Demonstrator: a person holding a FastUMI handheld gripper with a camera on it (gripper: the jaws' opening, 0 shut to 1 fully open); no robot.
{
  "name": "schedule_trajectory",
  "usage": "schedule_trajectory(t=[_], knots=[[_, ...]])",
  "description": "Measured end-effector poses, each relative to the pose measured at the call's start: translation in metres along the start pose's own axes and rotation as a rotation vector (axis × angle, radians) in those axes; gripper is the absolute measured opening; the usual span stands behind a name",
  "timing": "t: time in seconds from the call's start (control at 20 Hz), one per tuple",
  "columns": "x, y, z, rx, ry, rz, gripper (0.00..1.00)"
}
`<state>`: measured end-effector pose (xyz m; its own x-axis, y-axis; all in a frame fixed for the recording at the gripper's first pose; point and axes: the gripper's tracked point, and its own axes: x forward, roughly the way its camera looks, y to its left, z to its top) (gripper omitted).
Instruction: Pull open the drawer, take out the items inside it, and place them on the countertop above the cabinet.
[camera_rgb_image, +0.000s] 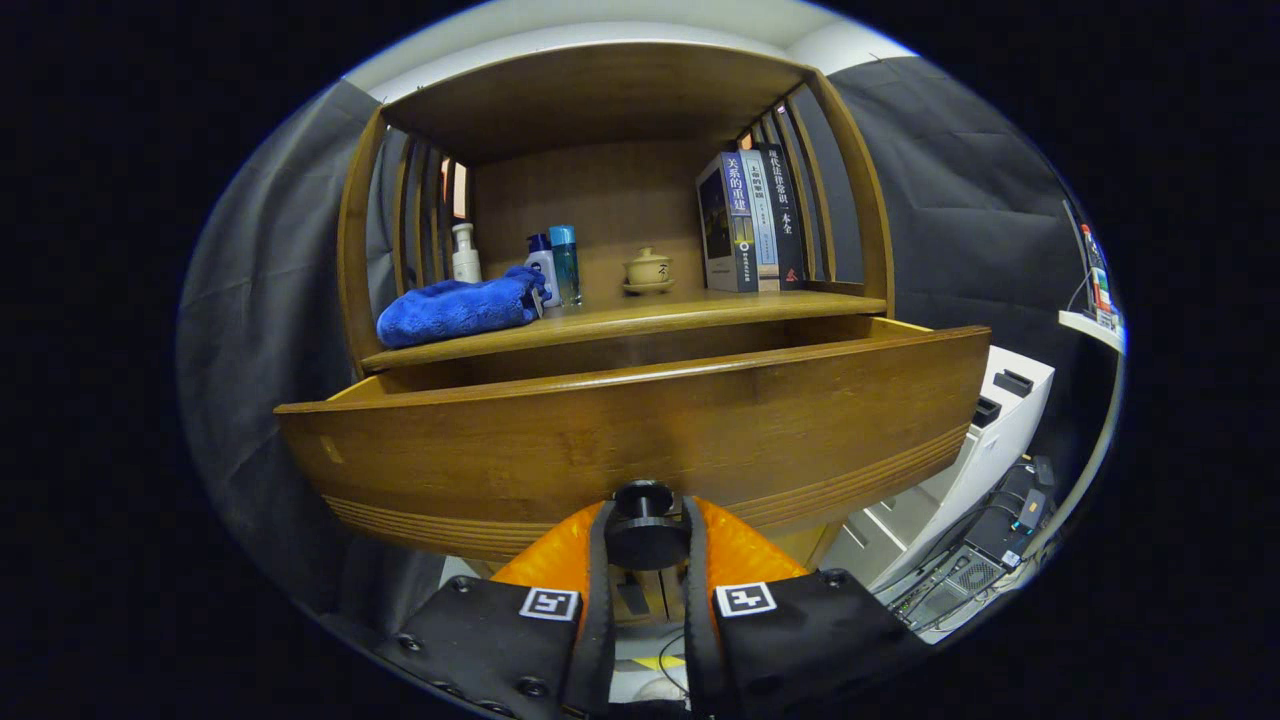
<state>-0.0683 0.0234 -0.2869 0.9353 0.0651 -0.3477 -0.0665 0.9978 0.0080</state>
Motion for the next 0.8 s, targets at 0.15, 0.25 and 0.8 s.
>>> schedule_trajectory(t=[0.15, 0.25, 0.8], knots=[[-0.017, -0.002, -0.01, 0.004, 0.02, -0.005, 0.36], [-0.024, -0.002, -0.014, 0.004, 0.013, -0.007, 0.36], [-0.06, -0.004, -0.031, -0.001, 0.045, -0.017, 0.37]])
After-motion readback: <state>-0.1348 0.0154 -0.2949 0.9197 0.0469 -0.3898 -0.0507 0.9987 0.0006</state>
